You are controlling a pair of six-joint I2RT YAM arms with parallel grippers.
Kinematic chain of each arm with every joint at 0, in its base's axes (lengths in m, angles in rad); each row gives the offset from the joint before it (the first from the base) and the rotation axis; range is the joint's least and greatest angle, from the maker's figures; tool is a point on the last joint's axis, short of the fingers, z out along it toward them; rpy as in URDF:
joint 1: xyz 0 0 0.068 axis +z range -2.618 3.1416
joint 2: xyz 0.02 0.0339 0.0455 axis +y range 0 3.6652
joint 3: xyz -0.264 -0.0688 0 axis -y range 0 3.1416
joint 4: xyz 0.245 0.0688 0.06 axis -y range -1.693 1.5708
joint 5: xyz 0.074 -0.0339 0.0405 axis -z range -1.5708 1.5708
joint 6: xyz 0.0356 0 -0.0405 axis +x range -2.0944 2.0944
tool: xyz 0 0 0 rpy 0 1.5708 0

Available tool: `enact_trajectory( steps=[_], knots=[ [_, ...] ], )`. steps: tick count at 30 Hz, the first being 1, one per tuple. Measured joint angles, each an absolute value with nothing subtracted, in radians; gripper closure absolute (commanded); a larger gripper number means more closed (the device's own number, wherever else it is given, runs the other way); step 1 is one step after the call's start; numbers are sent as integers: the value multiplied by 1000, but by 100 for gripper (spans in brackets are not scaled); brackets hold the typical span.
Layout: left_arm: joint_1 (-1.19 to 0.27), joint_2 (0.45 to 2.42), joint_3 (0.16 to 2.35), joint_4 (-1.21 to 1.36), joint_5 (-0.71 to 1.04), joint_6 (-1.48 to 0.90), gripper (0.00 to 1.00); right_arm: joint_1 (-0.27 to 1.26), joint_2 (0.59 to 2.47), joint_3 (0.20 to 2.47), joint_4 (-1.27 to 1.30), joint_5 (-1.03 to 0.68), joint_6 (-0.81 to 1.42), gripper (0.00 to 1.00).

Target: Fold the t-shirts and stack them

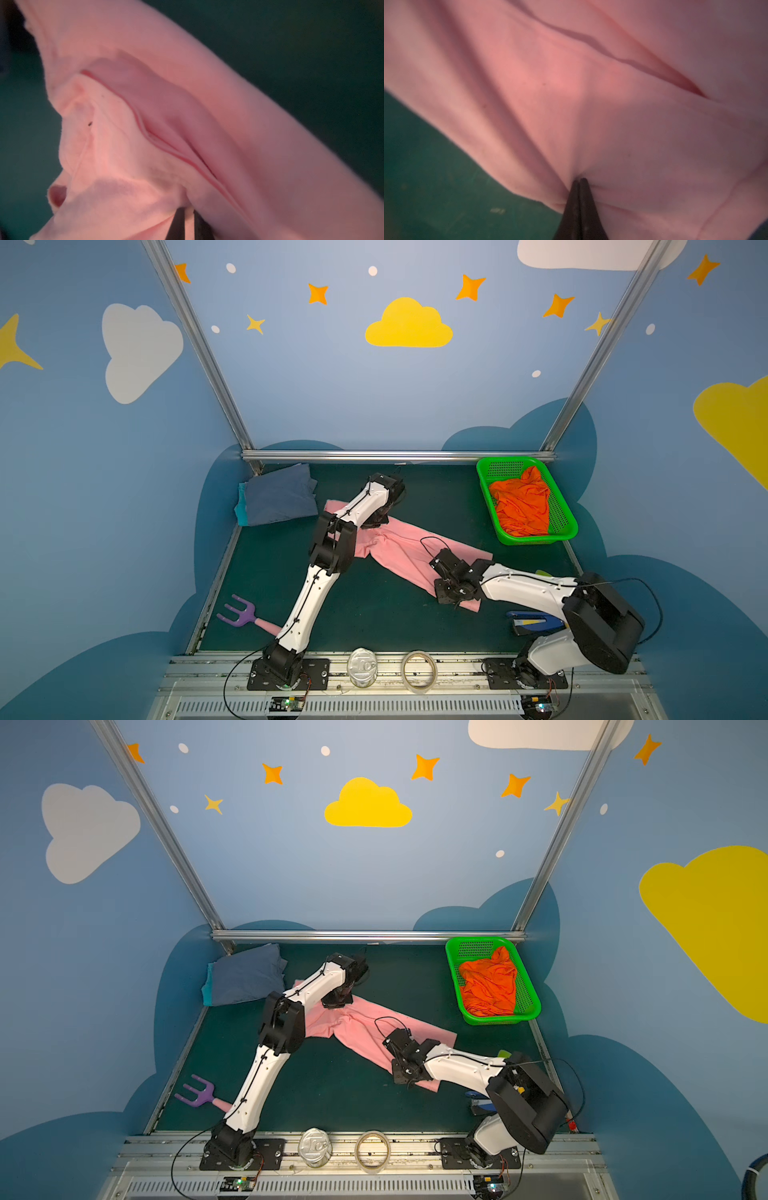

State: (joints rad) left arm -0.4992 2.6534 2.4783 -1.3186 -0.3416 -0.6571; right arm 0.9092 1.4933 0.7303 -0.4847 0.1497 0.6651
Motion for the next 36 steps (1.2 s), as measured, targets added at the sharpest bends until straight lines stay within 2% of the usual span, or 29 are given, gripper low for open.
enact_trajectory(
  steps=[2,4,8,14,18,23,26,29,31,34,36],
  knots=[
    [-508,2745,2663,-1331,-314,-634,84,978,1519,775,-517,150,671,96],
    [-516,2782,2738,-1312,-273,-618,83,1026,1564,827,-548,142,666,96],
    [-521,2759,2689,-1181,-159,-601,76,1103,1695,984,-617,101,626,97],
    [-505,2774,2719,-1041,19,-575,49,1156,1925,1285,-677,19,521,100],
    [-466,2781,2731,-983,143,-573,46,1175,2017,1428,-673,-49,468,100],
    [-392,2779,2728,-960,225,-574,35,1178,2012,1451,-669,-95,448,100],
    [-354,2753,2703,-972,232,-562,31,1177,1951,1396,-665,-94,457,97],
    [-332,2676,2633,-1002,224,-543,26,1175,1800,1295,-677,-65,487,93],
    [-334,2582,2552,-1016,209,-529,25,1175,1675,1235,-693,-22,515,88],
    [-368,2361,2379,-1018,145,-507,25,1172,1439,1125,-727,71,576,72],
    [-402,2199,2238,-997,97,-500,27,1164,1293,1045,-742,122,611,70]
  ],
)
